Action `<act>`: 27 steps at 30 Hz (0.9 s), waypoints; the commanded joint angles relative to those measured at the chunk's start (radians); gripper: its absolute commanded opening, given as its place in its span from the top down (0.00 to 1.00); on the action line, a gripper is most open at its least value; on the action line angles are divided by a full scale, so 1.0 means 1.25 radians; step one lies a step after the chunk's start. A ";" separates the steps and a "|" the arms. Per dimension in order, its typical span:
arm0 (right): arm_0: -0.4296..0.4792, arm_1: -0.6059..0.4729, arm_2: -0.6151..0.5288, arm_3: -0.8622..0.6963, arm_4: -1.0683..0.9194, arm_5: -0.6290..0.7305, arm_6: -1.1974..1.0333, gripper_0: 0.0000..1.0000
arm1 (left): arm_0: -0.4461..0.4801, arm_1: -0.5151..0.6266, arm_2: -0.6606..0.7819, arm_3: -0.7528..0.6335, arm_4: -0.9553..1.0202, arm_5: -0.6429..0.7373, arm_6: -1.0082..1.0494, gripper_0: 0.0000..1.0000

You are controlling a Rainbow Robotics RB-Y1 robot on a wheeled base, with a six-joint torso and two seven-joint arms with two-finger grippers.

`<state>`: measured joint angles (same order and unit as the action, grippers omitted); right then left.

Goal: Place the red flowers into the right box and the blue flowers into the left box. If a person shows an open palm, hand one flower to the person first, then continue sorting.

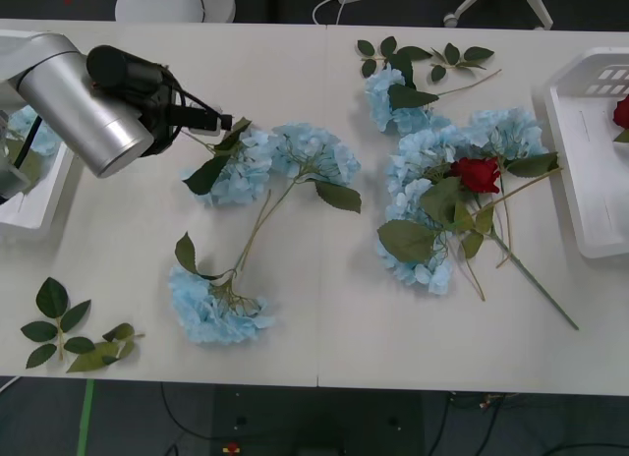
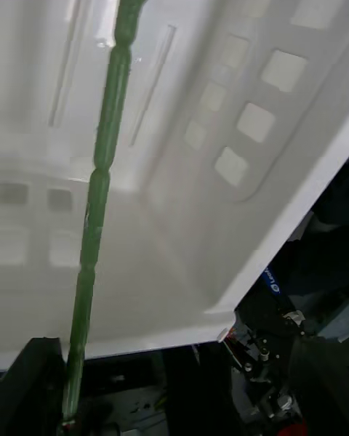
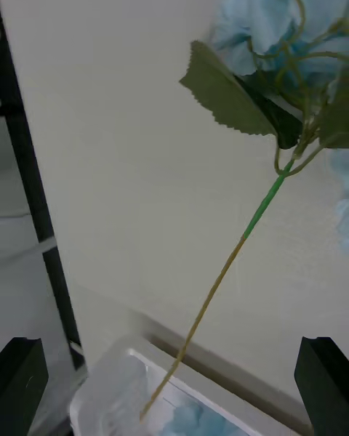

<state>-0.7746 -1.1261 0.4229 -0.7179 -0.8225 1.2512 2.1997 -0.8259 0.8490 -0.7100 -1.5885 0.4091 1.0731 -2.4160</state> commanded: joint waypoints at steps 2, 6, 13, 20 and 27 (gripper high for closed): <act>-0.025 -0.082 -0.155 -0.093 -0.022 0.100 0.064 0.00 | -0.136 -0.008 -0.108 0.143 -0.024 -0.053 -0.092 0.00; -0.025 -0.086 -0.208 -0.126 -0.026 0.127 0.069 0.00 | -0.190 -0.021 -0.182 0.231 -0.043 -0.098 -0.106 0.00; -0.025 -0.044 -0.218 -0.200 -0.116 0.129 0.025 0.00 | -0.216 -0.074 -0.270 0.348 -0.022 -0.222 -0.104 0.00; -0.023 0.033 -0.084 -0.290 -0.137 0.079 -0.216 0.00 | -0.218 -0.091 -0.313 0.350 0.026 -0.218 -0.108 0.00; -0.023 0.095 0.003 -0.339 -0.152 0.031 -0.470 0.00 | -0.218 -0.123 -0.318 0.371 0.031 -0.219 -0.102 0.15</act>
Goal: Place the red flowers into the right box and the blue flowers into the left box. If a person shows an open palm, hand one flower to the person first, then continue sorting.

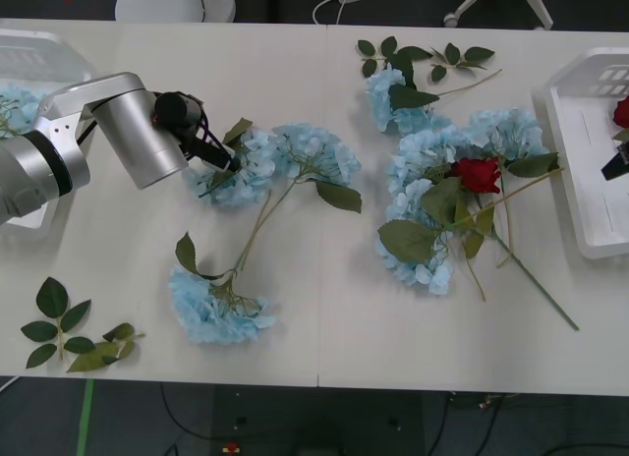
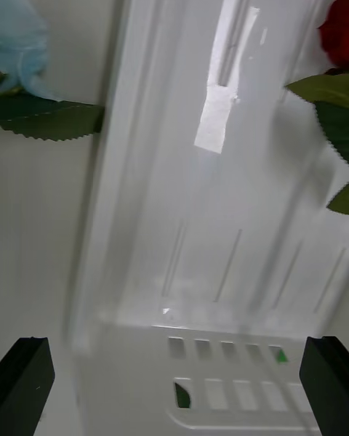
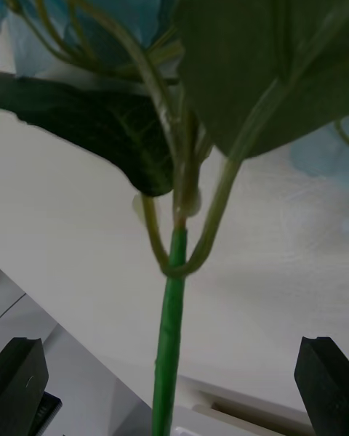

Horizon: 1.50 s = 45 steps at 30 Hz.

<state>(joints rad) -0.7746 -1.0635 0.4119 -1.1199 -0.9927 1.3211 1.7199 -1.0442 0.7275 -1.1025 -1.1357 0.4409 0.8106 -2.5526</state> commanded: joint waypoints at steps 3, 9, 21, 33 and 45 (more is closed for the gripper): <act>-0.025 0.073 0.017 -0.018 -0.013 -0.030 -0.135 0.00 | -0.045 -0.036 -0.004 0.034 0.007 -0.013 0.020 1.00; -0.023 0.145 0.017 -0.016 0.026 -0.064 -0.203 0.00 | -0.045 -0.036 -0.004 0.059 0.036 -0.051 0.033 1.00; -0.023 0.194 0.048 -0.007 0.096 -0.113 -0.211 0.00 | -0.043 -0.026 0.007 0.069 0.041 -0.057 0.070 1.00; -0.023 0.199 0.110 0.038 0.112 -0.165 -0.205 0.00 | 0.046 0.147 0.187 -0.106 0.283 -0.061 0.420 1.00; -0.025 0.254 0.111 0.090 0.097 -0.236 -0.206 0.00 | 0.197 0.374 0.521 -0.198 0.440 -0.003 0.754 1.00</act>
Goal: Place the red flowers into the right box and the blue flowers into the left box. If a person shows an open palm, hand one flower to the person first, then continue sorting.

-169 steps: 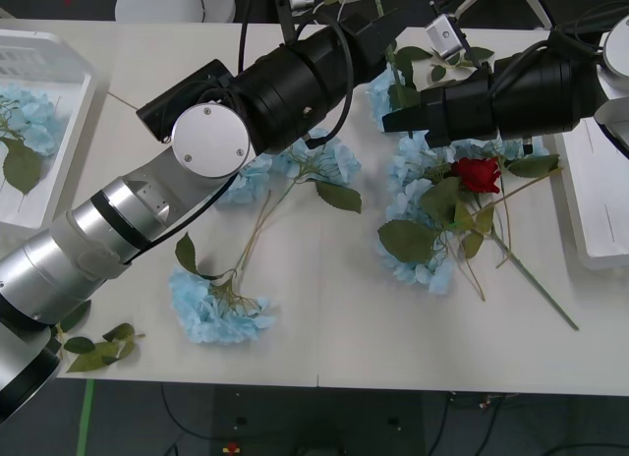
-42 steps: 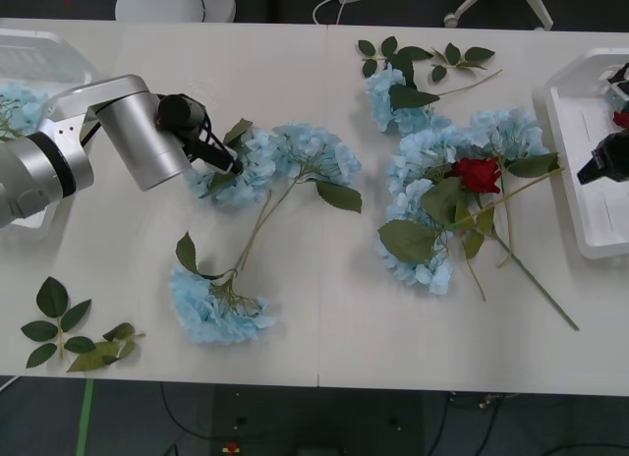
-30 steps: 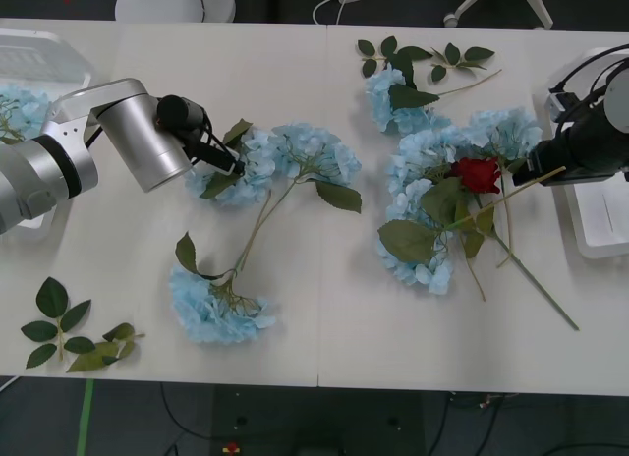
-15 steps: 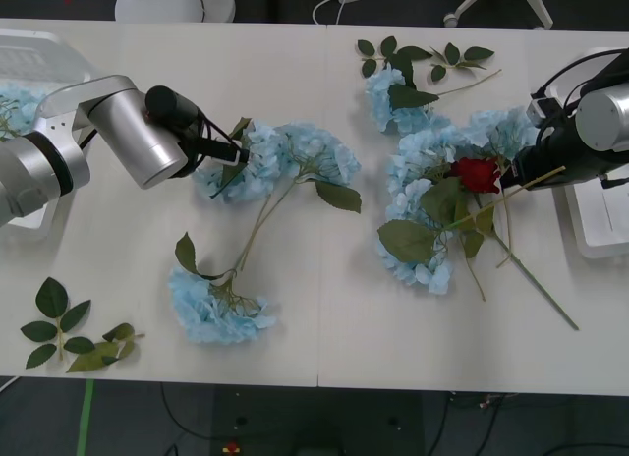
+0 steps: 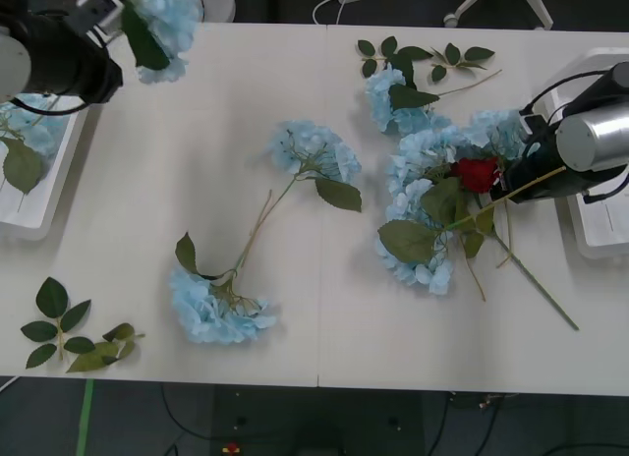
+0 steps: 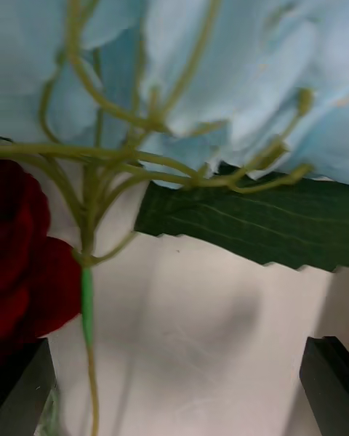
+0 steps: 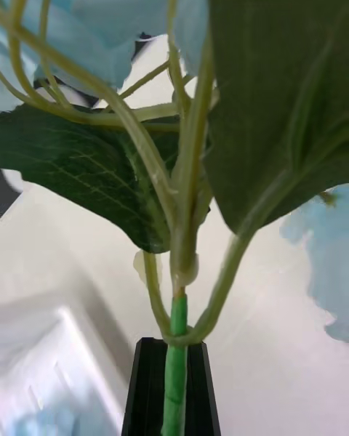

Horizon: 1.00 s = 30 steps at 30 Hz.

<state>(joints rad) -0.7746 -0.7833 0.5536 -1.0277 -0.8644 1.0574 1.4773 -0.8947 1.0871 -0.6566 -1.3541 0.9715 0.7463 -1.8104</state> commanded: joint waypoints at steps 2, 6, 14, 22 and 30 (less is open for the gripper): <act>-0.025 0.036 -0.004 0.021 -0.007 -0.034 -0.011 0.00 | 0.121 0.101 0.243 -0.022 -0.008 0.096 0.192 1.00; -0.025 0.041 -0.004 0.022 -0.009 -0.040 -0.009 0.00 | 0.183 0.126 0.319 -0.022 -0.084 0.147 0.248 1.00; -0.023 0.049 -0.002 0.033 -0.013 -0.046 -0.003 0.00 | 0.240 0.148 0.322 0.017 -0.259 0.155 0.334 1.00; -0.023 0.066 0.000 0.074 -0.013 -0.069 0.007 0.14 | 0.280 0.146 0.310 0.113 -0.311 0.084 0.334 1.00; -0.023 0.067 0.001 0.074 -0.017 -0.068 0.004 0.95 | 0.325 0.146 0.310 0.191 -0.311 -0.034 0.341 1.00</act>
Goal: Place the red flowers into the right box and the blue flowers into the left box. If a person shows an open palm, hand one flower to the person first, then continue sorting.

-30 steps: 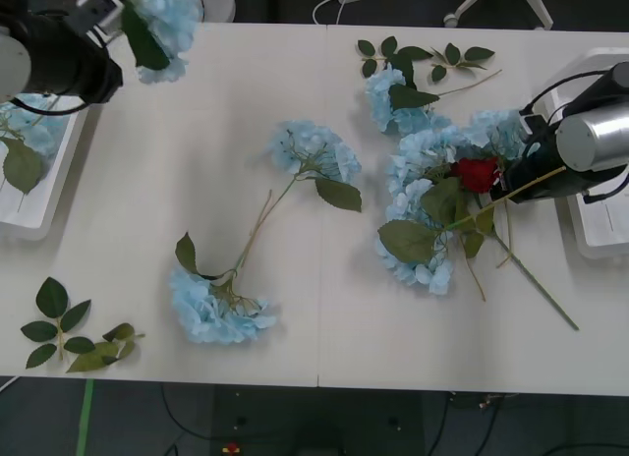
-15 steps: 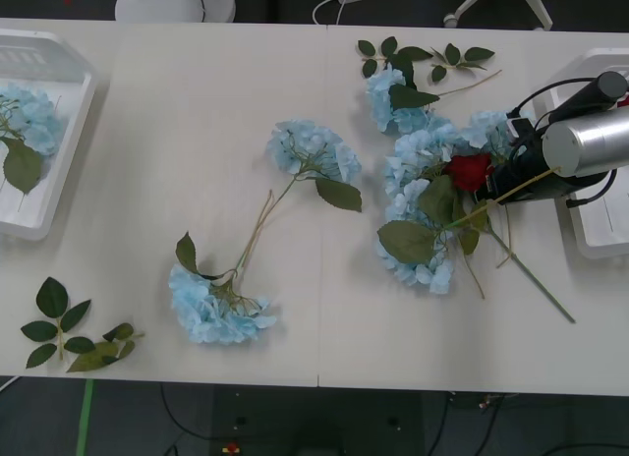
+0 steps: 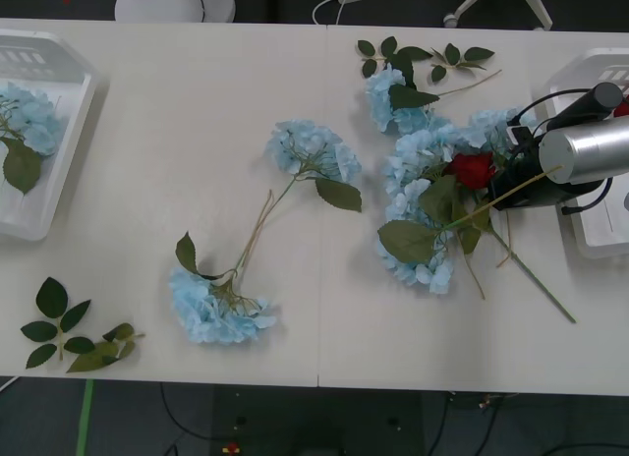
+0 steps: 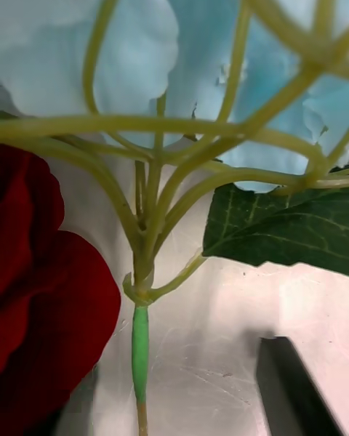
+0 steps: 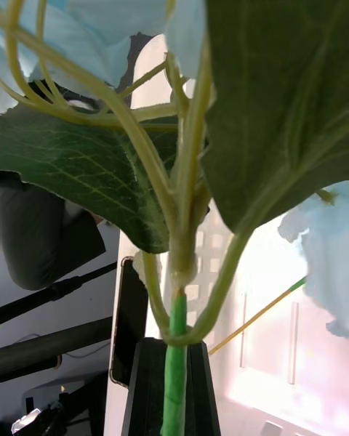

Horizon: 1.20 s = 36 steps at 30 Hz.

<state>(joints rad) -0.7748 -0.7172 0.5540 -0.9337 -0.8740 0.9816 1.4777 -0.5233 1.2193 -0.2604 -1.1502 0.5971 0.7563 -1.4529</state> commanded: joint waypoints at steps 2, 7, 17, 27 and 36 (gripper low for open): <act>-0.023 0.014 0.001 -0.002 -0.011 -0.006 0.002 1.00 | 0.032 0.041 -0.006 0.029 -0.010 -0.043 0.058 1.00; -0.026 0.013 0.001 0.014 -0.015 -0.006 0.008 1.00 | 0.033 0.039 -0.006 0.029 -0.032 -0.043 0.060 0.23; -0.039 -0.024 0.001 0.016 -0.080 0.005 0.032 1.00 | 0.036 0.039 -0.006 0.005 -0.025 -0.043 0.069 0.00; -0.043 -0.145 -0.139 -0.030 -0.273 0.161 0.236 1.00 | 0.070 0.043 0.001 -0.114 -0.021 -0.038 0.071 0.00; -0.043 -0.251 -0.269 -0.097 -0.350 0.287 0.452 1.00 | 0.084 0.044 0.080 -0.324 0.100 0.124 0.080 0.00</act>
<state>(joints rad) -0.7889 -0.9618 0.2914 -1.0039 -1.2854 1.3079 1.9759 -0.4345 1.2215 -0.2039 -1.4573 0.7040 0.8454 -1.4487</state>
